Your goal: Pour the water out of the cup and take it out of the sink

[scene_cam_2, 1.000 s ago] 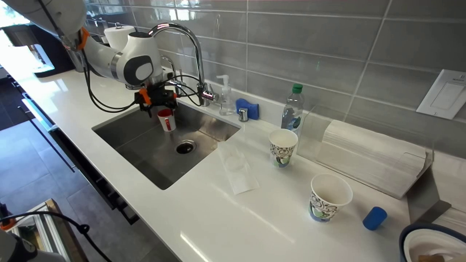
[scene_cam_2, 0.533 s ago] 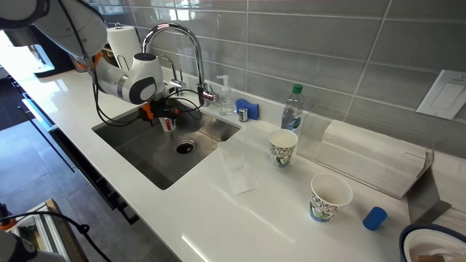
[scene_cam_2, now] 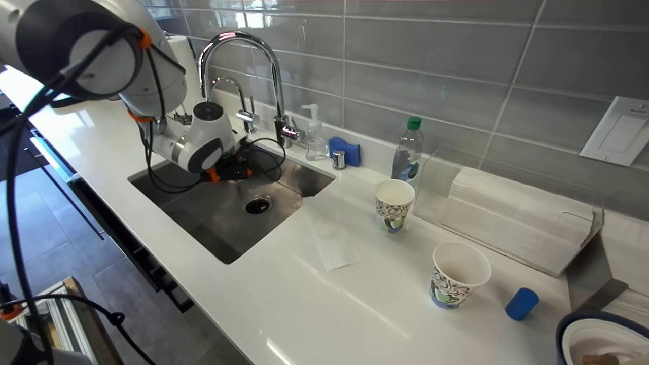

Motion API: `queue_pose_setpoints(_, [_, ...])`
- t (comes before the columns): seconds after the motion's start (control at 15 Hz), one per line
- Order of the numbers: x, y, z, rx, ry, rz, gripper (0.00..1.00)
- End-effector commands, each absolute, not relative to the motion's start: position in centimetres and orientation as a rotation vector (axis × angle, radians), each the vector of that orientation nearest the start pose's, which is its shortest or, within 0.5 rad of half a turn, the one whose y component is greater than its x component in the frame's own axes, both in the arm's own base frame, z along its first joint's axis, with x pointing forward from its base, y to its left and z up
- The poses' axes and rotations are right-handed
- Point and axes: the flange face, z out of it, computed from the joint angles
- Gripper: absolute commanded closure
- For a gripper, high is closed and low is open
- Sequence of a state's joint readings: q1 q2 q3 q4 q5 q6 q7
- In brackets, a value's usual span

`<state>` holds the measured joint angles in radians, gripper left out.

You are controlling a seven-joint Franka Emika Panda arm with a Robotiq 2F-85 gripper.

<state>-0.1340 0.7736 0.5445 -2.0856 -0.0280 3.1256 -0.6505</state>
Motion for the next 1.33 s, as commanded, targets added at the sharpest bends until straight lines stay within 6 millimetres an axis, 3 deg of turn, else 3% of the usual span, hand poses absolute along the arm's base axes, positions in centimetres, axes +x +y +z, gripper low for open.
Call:
queue_pose_setpoints(0.0, [56.5,24.4,12.1,-2.444,-1.222,-0.691,0.0])
queue_pose_setpoints(1.0, [59.5,27.5,8.8,-2.351,-1.29,-0.737,0.02])
queue_pose_setpoints(1.07, [59.6,27.6,8.6,-2.349,-1.289,-0.737,0.21])
queue_pose_setpoints(1.27, [59.8,27.8,8.3,-2.346,-1.289,-0.734,0.39])
